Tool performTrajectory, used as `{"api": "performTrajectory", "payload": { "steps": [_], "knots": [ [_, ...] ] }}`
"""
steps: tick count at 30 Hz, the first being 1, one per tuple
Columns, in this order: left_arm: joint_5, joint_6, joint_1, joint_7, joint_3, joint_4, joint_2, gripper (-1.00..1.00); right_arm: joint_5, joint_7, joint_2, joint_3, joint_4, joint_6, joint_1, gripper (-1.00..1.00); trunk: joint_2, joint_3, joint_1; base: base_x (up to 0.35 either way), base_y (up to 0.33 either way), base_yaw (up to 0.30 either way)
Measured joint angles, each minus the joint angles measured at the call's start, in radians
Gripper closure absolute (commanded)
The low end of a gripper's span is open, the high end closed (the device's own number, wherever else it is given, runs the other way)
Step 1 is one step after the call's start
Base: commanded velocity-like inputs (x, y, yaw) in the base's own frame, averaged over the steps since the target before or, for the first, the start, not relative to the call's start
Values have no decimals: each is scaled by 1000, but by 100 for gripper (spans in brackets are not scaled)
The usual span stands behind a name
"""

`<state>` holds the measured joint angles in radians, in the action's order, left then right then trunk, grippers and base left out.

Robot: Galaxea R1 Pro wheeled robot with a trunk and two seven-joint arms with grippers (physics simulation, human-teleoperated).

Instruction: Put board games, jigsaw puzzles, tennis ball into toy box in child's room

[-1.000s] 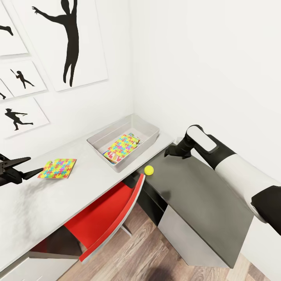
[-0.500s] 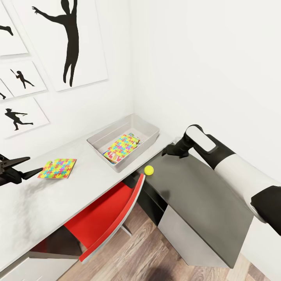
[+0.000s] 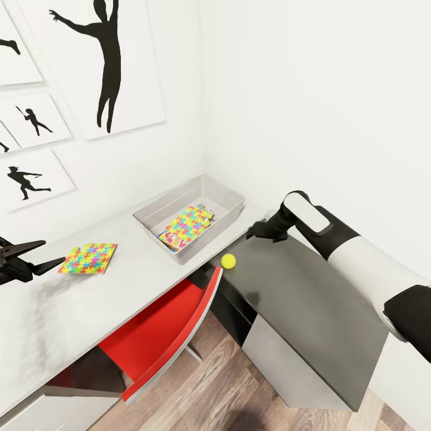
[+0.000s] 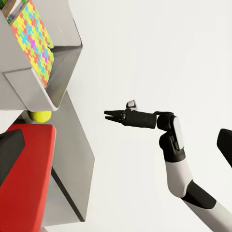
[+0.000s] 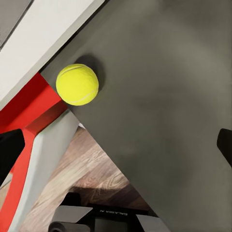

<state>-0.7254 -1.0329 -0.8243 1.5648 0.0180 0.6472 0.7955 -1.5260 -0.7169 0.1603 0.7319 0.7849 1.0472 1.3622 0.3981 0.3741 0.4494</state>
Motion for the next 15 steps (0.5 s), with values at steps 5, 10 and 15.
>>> {"api": "performTrajectory", "payload": {
  "steps": [5,10,15],
  "knots": [
    [0,0,0,0,0,-1,0,-100,0,13,0,0,4,0,0,-100,0,0,0,0,0,0],
    [-1,0,0,0,0,-2,7,-100,1,50,1,1,12,0,0,-100,0,0,0,0,0,0],
    [-1,0,0,0,0,-3,21,-100,17,63,1,2,14,0,0,-100,35,16,19,0,0,0]
  ]
}}
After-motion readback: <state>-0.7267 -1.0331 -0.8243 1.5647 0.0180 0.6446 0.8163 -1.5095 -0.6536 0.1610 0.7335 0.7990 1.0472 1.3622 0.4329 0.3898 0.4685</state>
